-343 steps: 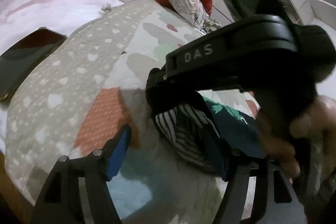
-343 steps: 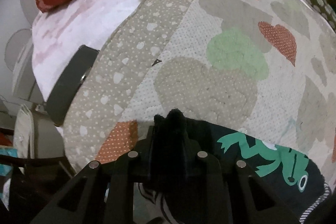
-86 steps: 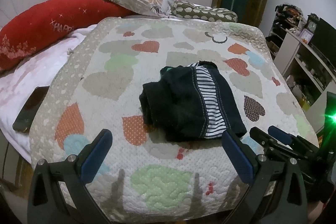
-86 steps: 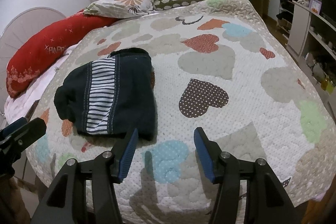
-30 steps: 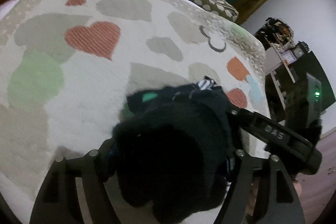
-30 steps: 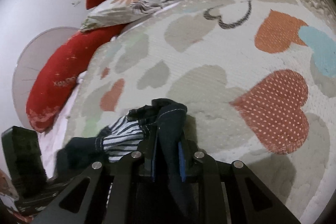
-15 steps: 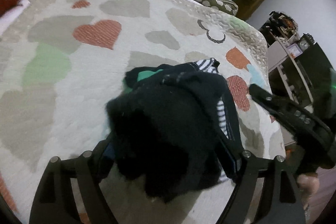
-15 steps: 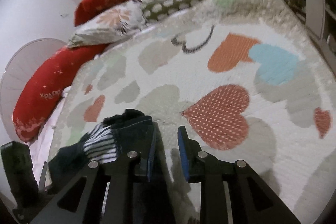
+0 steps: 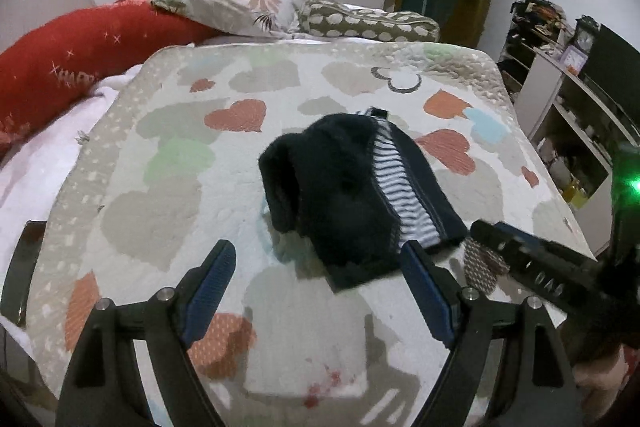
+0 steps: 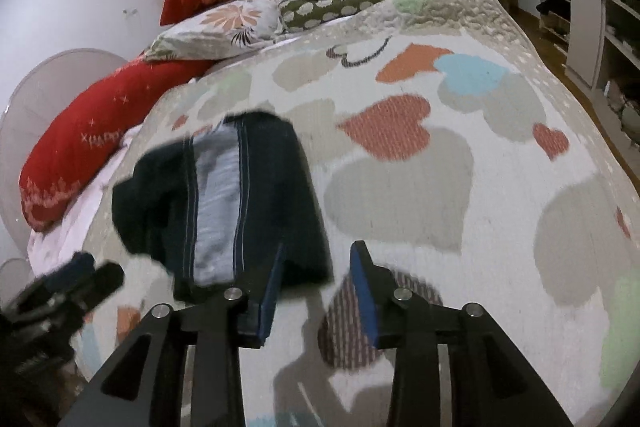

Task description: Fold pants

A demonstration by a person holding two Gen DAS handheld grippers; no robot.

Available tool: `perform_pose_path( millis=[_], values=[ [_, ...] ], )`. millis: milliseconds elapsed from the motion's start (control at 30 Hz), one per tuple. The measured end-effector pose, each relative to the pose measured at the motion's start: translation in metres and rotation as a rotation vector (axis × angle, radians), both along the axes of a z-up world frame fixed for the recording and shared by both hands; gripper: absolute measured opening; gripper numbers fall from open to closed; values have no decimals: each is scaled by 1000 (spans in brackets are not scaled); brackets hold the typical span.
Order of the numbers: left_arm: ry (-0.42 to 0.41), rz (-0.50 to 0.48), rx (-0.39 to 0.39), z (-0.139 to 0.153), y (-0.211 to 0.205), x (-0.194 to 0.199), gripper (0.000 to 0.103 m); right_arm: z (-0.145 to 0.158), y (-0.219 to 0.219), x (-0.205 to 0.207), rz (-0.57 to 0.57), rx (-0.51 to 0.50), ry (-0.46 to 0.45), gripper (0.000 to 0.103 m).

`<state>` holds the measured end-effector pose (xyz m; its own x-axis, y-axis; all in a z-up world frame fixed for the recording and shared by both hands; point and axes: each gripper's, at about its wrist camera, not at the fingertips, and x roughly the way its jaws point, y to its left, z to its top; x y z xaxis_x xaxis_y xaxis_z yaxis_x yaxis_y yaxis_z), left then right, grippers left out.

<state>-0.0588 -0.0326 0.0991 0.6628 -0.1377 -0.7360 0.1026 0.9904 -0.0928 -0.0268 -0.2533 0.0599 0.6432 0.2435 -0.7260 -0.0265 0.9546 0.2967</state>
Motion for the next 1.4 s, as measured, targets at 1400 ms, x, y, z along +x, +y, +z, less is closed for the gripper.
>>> perform_pose_path(
  millis=[1400],
  values=[
    [136, 85, -37, -45, 29, -10, 84, 39, 70, 59, 211, -46, -26, 50]
  ],
)
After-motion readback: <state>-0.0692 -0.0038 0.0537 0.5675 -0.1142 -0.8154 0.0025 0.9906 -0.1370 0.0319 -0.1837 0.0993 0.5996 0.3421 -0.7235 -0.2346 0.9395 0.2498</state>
